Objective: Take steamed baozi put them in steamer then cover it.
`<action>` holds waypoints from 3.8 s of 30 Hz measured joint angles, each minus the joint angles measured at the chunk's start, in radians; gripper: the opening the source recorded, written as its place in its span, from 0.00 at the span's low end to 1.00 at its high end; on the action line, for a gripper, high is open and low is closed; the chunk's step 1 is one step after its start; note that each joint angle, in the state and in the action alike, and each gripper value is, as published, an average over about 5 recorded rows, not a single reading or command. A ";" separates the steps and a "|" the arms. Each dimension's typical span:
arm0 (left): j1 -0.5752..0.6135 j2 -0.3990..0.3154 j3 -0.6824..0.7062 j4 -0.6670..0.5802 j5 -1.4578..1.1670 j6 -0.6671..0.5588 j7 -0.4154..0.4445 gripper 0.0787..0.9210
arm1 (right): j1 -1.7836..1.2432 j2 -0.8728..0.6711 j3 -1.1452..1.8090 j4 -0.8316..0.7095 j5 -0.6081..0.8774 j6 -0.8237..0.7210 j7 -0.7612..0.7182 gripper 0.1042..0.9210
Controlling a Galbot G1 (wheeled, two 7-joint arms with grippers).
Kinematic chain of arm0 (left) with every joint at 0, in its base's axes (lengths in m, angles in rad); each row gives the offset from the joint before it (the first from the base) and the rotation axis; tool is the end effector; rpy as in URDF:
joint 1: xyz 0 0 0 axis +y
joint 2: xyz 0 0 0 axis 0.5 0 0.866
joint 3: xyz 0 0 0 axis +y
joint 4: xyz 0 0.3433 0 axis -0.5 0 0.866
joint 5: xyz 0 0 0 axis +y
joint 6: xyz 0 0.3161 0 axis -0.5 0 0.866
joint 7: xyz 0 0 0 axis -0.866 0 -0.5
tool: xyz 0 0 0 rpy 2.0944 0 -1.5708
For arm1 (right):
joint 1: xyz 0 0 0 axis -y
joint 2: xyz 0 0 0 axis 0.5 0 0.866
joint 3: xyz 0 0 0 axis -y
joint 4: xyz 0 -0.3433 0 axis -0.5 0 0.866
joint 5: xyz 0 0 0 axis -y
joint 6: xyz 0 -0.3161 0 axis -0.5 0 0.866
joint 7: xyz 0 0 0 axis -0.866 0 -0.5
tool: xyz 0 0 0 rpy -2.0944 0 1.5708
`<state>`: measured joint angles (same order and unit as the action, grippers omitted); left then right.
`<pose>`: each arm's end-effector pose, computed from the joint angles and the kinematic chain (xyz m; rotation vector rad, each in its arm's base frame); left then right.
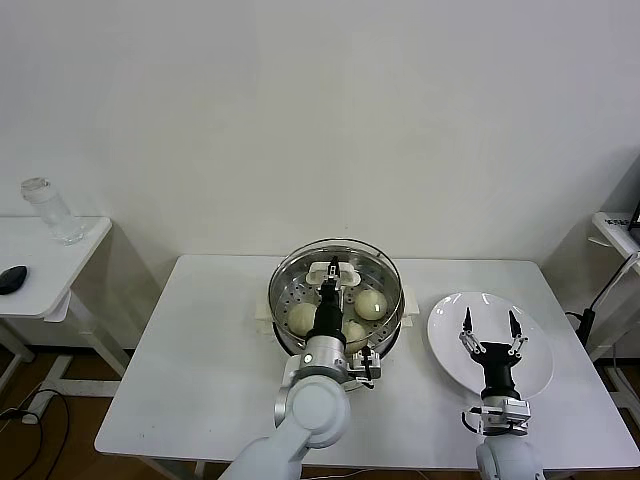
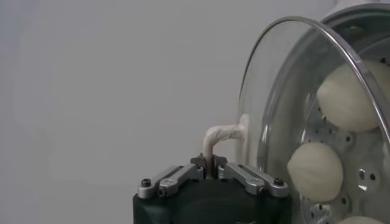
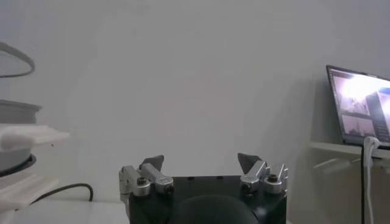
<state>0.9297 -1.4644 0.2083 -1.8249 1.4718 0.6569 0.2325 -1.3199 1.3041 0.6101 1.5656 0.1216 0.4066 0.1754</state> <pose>0.2593 -0.1753 -0.2554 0.1111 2.2753 2.0302 0.2156 -0.1173 -0.3983 0.3093 2.9579 -0.2269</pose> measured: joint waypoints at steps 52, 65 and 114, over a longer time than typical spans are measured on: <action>0.041 -0.051 -0.022 0.086 0.121 -0.039 -0.018 0.28 | 0.012 0.001 -0.001 -0.012 -0.002 0.011 -0.003 0.88; 0.069 -0.025 -0.009 0.018 0.108 -0.022 -0.008 0.72 | 0.014 0.005 -0.004 -0.014 -0.002 0.013 -0.004 0.88; 0.491 0.196 -0.788 -0.064 -1.455 -0.802 -0.204 0.88 | -0.068 -0.047 -0.069 0.100 0.292 -0.188 -0.032 0.88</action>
<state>1.4208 -1.2688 -0.5795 -1.8894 0.0168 -0.1454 0.0281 -1.3883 1.2574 0.5408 1.6652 0.4133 0.2182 0.1434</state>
